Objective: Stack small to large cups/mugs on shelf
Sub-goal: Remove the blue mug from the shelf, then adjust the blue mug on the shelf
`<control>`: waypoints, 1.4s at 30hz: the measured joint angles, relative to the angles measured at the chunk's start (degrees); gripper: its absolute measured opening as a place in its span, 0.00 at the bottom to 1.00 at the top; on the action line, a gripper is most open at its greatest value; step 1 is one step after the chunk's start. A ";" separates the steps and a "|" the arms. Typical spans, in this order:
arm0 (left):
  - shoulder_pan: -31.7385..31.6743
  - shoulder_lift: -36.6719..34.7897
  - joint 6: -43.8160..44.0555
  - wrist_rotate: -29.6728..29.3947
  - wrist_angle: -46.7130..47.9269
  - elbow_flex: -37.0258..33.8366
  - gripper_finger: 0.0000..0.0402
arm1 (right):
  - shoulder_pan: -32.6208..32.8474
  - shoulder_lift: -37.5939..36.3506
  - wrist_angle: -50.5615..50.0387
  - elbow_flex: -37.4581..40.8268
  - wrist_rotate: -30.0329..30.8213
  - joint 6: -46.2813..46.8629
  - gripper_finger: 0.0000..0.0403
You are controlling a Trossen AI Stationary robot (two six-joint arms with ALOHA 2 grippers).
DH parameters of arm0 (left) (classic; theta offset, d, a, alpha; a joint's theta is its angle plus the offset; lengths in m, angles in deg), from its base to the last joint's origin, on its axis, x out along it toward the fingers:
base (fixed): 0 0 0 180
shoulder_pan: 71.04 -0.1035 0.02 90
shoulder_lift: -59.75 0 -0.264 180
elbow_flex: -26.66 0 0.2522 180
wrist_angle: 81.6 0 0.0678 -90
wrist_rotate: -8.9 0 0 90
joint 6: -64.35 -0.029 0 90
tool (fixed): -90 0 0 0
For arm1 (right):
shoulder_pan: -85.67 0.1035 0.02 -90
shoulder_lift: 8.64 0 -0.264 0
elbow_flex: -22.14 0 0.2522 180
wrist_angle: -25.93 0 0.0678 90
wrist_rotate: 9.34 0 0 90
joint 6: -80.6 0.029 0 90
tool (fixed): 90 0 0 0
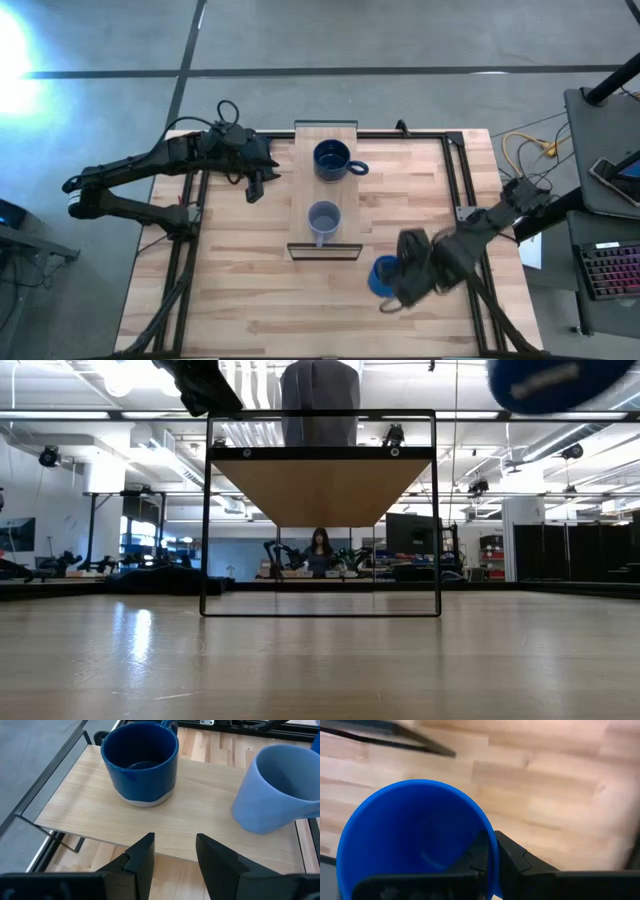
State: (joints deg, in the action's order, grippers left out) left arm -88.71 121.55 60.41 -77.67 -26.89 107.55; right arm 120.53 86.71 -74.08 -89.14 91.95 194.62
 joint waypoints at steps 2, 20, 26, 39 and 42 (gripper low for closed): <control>0.00 0.00 0.00 0.26 -0.10 0.00 0.32 | 1.98 0.60 4.74 3.50 0.61 5.28 0.03; 0.02 0.00 0.24 1.50 -0.55 0.00 0.32 | 4.22 14.24 26.59 12.03 -1.20 12.02 0.04; 0.02 0.00 0.46 2.24 -0.55 0.00 0.32 | 4.09 15.08 26.70 12.00 -2.56 12.03 0.18; 0.02 0.00 0.55 2.33 -0.62 0.12 0.32 | 4.03 8.20 19.36 6.66 3.40 9.01 0.43; 0.02 0.00 0.55 2.36 -0.70 0.22 0.32 | 2.85 4.92 7.84 0.55 9.39 10.24 0.43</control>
State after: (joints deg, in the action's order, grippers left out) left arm -88.69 121.55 60.96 -75.31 -27.59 107.77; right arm 123.38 91.63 -66.24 -88.59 101.34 204.87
